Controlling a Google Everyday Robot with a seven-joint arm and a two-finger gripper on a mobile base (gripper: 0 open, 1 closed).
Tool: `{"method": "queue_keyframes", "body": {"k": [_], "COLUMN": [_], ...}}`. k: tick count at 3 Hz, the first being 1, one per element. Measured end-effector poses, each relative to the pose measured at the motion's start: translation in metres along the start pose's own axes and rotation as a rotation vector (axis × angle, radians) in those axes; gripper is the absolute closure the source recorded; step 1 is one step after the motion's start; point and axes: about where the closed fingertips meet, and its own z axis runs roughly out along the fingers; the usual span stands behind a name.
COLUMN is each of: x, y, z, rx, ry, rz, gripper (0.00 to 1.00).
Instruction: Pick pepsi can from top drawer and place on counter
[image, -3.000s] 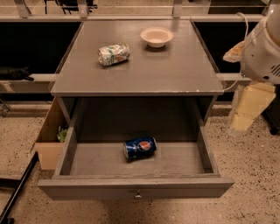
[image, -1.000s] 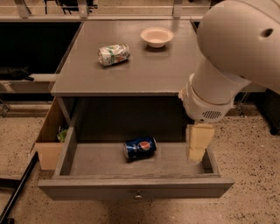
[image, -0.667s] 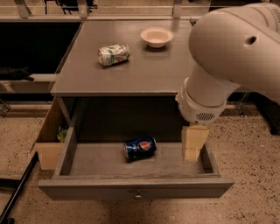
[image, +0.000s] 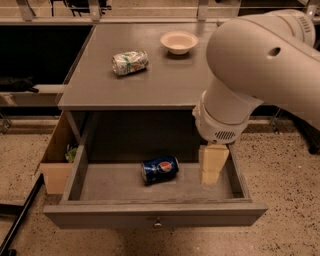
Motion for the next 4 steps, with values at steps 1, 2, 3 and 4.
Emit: {"method": "queue_keyframes", "body": {"k": [1, 2, 3, 4], "x": [-0.001, 0.018, 0.020, 0.018], "y": [0.000, -0.008, -0.019, -0.025], "z": [0.001, -0.024, -0.024, -0.021], "rx": [0.001, 0.025, 0.028, 0.033], "ry": [-0.002, -0.034, -0.046, -0.052], "rz": [-0.001, 0.056, 0.087, 0.094], "gripper": [0.00, 0.00, 0.00, 0.00]}}
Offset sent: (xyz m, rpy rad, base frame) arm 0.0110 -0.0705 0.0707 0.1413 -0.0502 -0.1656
